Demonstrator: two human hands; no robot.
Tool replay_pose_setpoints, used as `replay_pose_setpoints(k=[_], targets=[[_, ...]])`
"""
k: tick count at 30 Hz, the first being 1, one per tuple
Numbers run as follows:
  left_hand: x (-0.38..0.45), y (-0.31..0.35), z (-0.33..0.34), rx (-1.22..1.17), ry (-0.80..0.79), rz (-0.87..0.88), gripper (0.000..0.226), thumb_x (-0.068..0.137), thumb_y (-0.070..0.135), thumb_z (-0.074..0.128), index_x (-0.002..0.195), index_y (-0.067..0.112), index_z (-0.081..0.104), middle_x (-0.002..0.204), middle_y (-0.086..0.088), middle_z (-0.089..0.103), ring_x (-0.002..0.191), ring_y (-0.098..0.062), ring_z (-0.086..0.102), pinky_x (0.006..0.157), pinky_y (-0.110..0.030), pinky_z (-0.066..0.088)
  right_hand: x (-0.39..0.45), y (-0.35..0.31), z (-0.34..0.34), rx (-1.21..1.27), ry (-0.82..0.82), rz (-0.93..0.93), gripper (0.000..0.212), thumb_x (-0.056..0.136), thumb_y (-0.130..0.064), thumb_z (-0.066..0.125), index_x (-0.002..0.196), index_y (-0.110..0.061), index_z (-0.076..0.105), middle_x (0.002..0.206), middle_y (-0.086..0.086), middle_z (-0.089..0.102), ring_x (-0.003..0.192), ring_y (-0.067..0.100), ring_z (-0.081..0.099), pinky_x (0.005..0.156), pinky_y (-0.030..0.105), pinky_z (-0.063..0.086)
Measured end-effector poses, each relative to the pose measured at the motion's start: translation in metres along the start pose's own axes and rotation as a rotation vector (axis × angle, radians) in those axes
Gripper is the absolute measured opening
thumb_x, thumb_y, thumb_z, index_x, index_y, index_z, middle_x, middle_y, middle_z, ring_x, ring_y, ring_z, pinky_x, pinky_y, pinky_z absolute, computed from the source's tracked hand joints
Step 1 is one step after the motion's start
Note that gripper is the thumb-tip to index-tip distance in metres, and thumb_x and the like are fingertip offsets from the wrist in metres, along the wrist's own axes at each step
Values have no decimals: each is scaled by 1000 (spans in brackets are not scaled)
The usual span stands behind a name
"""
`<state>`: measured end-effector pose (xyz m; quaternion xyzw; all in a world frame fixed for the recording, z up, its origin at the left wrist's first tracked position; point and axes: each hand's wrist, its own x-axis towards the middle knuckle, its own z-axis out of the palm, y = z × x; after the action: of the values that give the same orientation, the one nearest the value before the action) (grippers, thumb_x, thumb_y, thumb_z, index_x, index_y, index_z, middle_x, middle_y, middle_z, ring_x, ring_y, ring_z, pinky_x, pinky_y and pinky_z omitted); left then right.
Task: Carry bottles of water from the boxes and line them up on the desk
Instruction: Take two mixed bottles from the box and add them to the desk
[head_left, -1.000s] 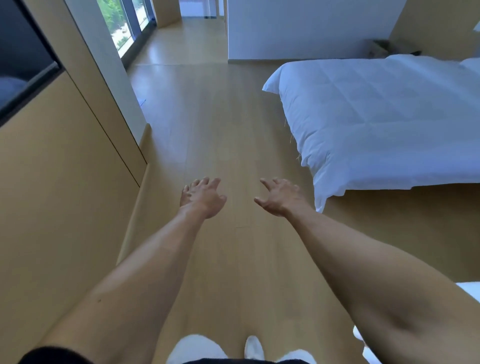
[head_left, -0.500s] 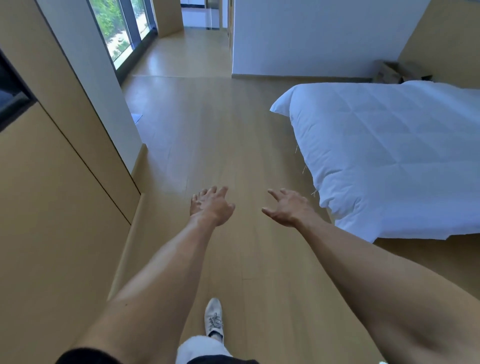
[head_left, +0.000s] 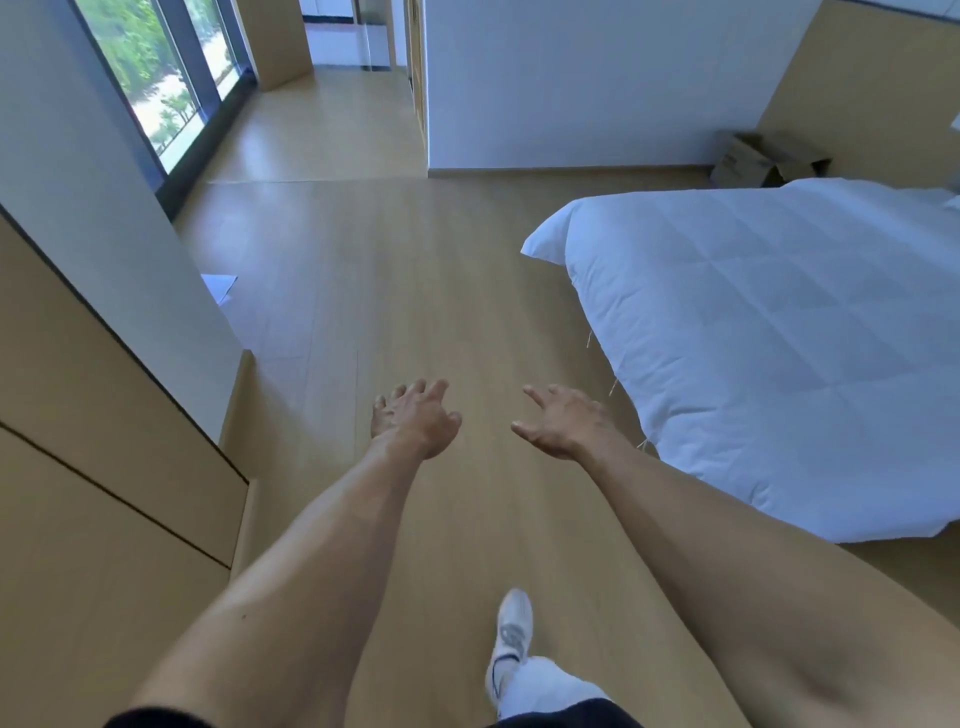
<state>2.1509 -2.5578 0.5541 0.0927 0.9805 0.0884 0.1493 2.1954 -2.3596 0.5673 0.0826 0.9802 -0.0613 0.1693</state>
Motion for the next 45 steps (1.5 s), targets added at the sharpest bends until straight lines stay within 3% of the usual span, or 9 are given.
replay_pose_setpoints(k=[24,31,41,45], targets=[[443,-4,-126,55,-1,-93,56,100,53,37,153,33,33,156,-1,38,144,-27,34,117,-49,23,464,-19,-131,47,-73,-87,68,90,-65,45,151,-39,29,156,0,34,143,23,33,111,46,31],[583,-2,-150,37,-12,-15,55,102,52,35,153,31,33,155,-3,39,144,-28,34,117,-49,23,583,-18,-173,28,-66,-66,67,93,-62,43,153,-36,26,156,3,35,142,25,34,114,46,32],[831,-14,-222,53,-45,134,52,104,47,34,153,29,34,152,-5,42,141,-30,37,117,-46,27,791,-26,-263,55,-43,99,68,92,-60,45,153,-36,26,157,1,33,144,25,33,114,45,32],[915,-13,-249,76,-58,187,52,104,46,34,153,29,34,152,-4,42,140,-30,38,115,-45,28,859,-26,-293,75,-25,149,66,92,-60,46,151,-35,29,153,4,38,139,28,37,107,45,37]])
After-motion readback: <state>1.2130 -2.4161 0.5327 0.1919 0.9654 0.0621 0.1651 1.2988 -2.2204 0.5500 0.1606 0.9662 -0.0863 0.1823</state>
